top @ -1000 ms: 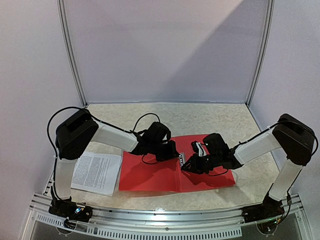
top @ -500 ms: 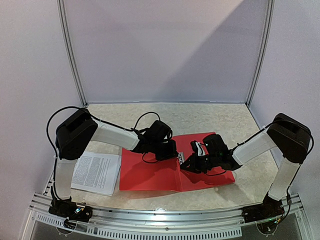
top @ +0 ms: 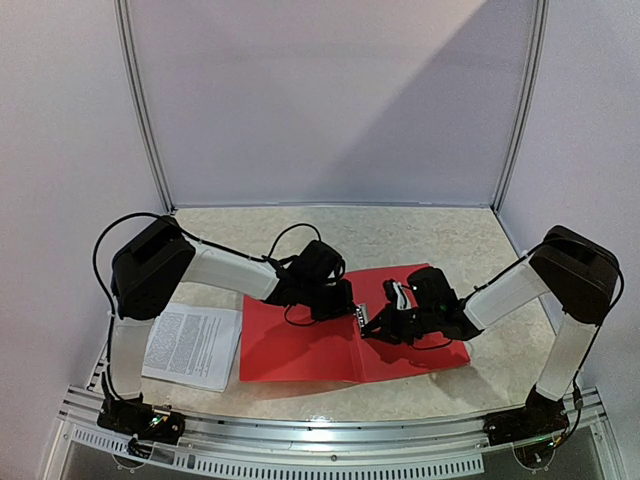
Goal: Put the files into the folder
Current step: Open the spring clip on the folder at the center of the board.
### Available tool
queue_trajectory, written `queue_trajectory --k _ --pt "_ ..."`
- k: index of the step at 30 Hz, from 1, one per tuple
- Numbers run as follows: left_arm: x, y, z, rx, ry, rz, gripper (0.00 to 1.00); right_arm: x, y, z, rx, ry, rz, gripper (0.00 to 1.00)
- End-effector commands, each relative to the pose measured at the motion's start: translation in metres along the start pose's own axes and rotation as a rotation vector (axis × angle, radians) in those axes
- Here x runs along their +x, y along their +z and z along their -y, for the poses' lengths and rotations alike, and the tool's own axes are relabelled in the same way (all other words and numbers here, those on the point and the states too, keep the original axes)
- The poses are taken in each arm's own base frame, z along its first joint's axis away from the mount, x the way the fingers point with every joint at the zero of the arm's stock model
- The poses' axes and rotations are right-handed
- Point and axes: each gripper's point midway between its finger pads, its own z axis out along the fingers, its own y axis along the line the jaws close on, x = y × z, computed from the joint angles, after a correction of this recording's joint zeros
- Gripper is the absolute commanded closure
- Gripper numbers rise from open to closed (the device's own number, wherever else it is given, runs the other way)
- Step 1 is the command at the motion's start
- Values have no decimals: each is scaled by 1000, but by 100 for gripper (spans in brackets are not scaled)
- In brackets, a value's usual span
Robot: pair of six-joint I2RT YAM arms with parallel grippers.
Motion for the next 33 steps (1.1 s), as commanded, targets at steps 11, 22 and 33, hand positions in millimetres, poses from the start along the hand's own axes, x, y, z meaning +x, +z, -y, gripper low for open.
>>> queue_trajectory --k 11,22,33 --pt "27 9 -32 -113 9 -74 100 19 3 56 187 74 -47 98" --pt "28 11 -34 -111 1 -79 100 31 12 55 189 23 -161 92" --pt "27 11 -37 -120 -3 -75 100 38 8 51 166 26 -197 93"
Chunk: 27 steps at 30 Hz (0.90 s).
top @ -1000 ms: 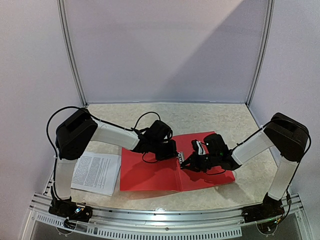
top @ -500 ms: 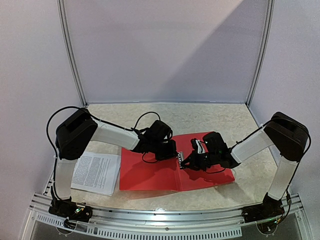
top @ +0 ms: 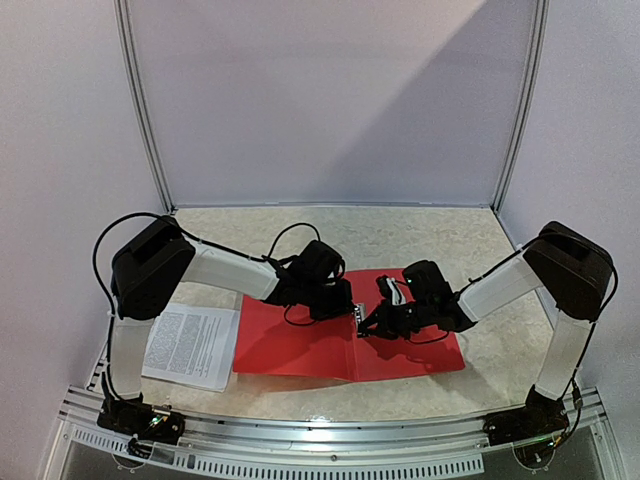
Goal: Put the files into the folder
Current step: Open the spring clip on the folder at the center of the board.
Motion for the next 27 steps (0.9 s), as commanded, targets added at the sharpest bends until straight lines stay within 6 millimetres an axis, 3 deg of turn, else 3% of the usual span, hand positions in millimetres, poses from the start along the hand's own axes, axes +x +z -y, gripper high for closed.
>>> queue_trajectory --k 1,18,27 --pt "29 11 -35 -110 -5 -81 100 44 1 52 165 85 -141 92" --pt "28 11 -36 -111 -7 -81 100 48 1 56 182 89 -162 93" --pt "28 11 -37 -109 -6 -82 100 56 2 77 279 82 -202 93"
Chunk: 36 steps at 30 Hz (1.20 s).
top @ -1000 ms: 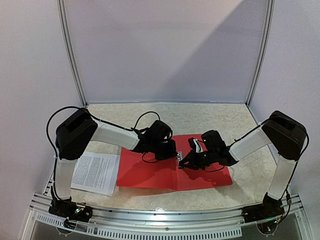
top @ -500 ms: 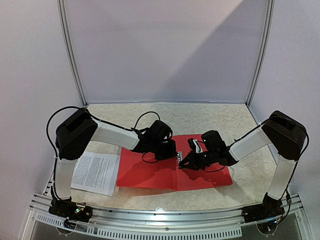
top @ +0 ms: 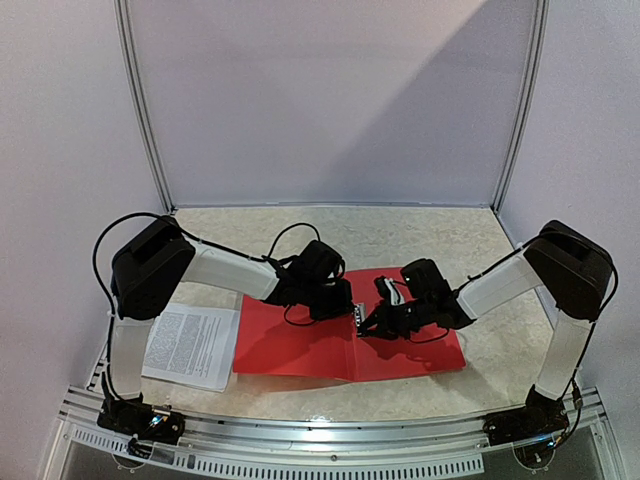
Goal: Put the files into the folder
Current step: Open the spring clip on the folder at the center of the board.
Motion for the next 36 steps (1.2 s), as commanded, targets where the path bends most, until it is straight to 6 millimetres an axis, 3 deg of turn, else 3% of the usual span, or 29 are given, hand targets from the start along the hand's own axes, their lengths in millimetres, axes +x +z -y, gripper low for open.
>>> queue_trajectory --k 1,9,20,26,31,34,36 --pt "29 11 -37 -107 -7 -82 100 53 4 79 282 89 -170 93" --pt "30 12 -39 -108 -6 -87 100 65 -1 114 505 24 -242 96" --pt "31 12 -40 -111 -3 -89 100 74 -16 141 632 1 -281 98" --pt "32 11 -43 -112 -5 -90 100 54 -21 129 628 -6 -224 99" --pt "29 6 -40 -103 -5 -84 100 47 -18 133 664 -48 -257 99" --pt "28 2 -37 -95 -4 -78 100 30 -22 112 628 -78 -216 99" --pt "25 -2 -35 -93 -2 -66 100 6 -34 80 593 -108 -152 99"
